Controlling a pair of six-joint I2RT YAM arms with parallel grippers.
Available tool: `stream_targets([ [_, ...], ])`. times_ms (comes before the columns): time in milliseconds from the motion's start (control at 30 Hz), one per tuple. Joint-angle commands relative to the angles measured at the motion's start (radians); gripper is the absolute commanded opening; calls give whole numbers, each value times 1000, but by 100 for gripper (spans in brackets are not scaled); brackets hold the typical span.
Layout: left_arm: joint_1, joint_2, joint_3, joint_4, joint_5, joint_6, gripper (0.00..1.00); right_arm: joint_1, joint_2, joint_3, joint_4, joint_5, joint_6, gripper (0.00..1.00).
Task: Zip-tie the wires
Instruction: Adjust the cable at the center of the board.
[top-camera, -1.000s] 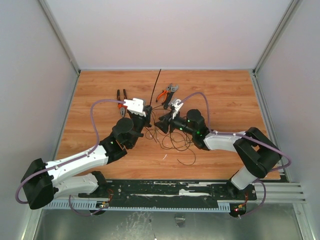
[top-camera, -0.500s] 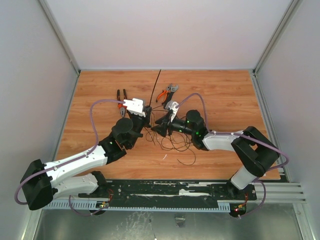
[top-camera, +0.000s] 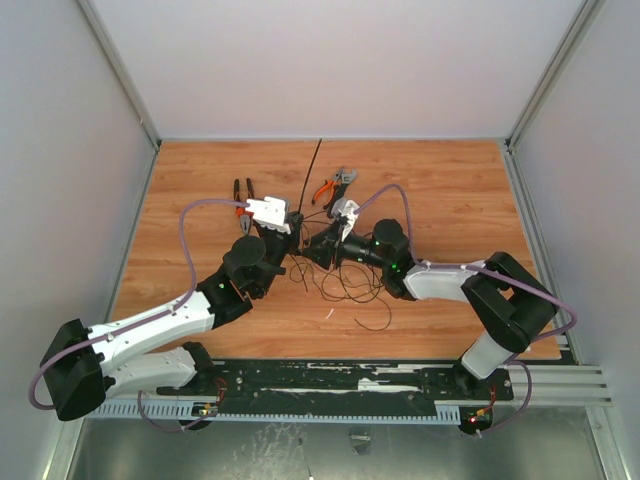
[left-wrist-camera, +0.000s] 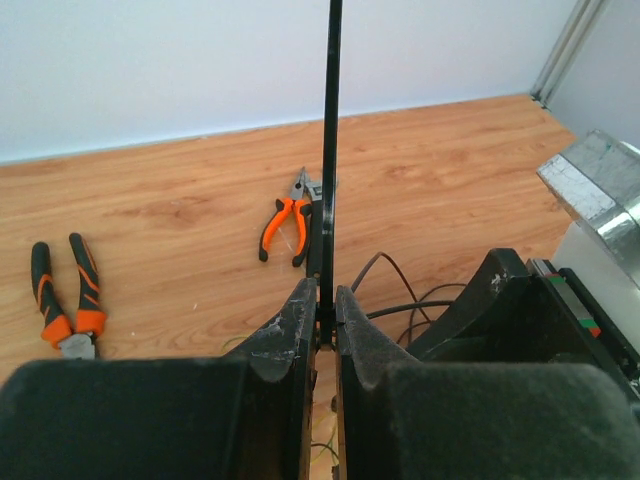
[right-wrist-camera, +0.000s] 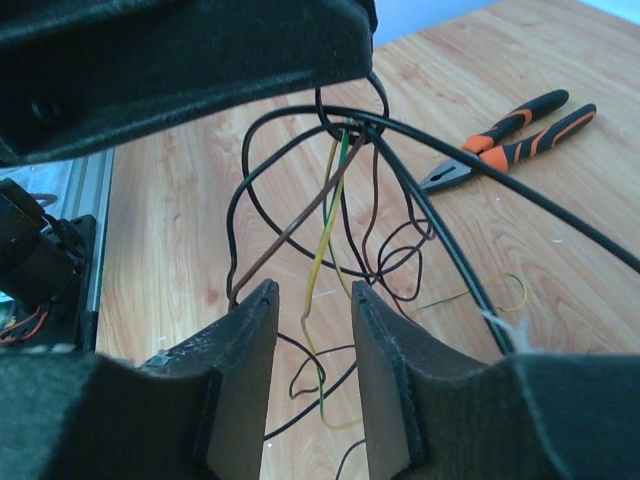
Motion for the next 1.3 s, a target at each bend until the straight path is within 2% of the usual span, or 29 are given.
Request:
stream_targets([
  [0,2,-12,0,30,1,-12,0,11,-7,21,51,-3,20,32],
  [233,2,-25,0,28,-6,-1,0,11,-52,-3,-55,22,-19,0],
  [500,2,-39,-8,24,-22,14,0,10,-203,-85,-253,155,-57,0],
  [700,2,-40,-15,34,-24,18,0,8,-299,-84,-450,216,-84,0],
  [1267,2,-40,-22,36,-31,23,0,-45,-589,-100,-799,388,-111,0],
])
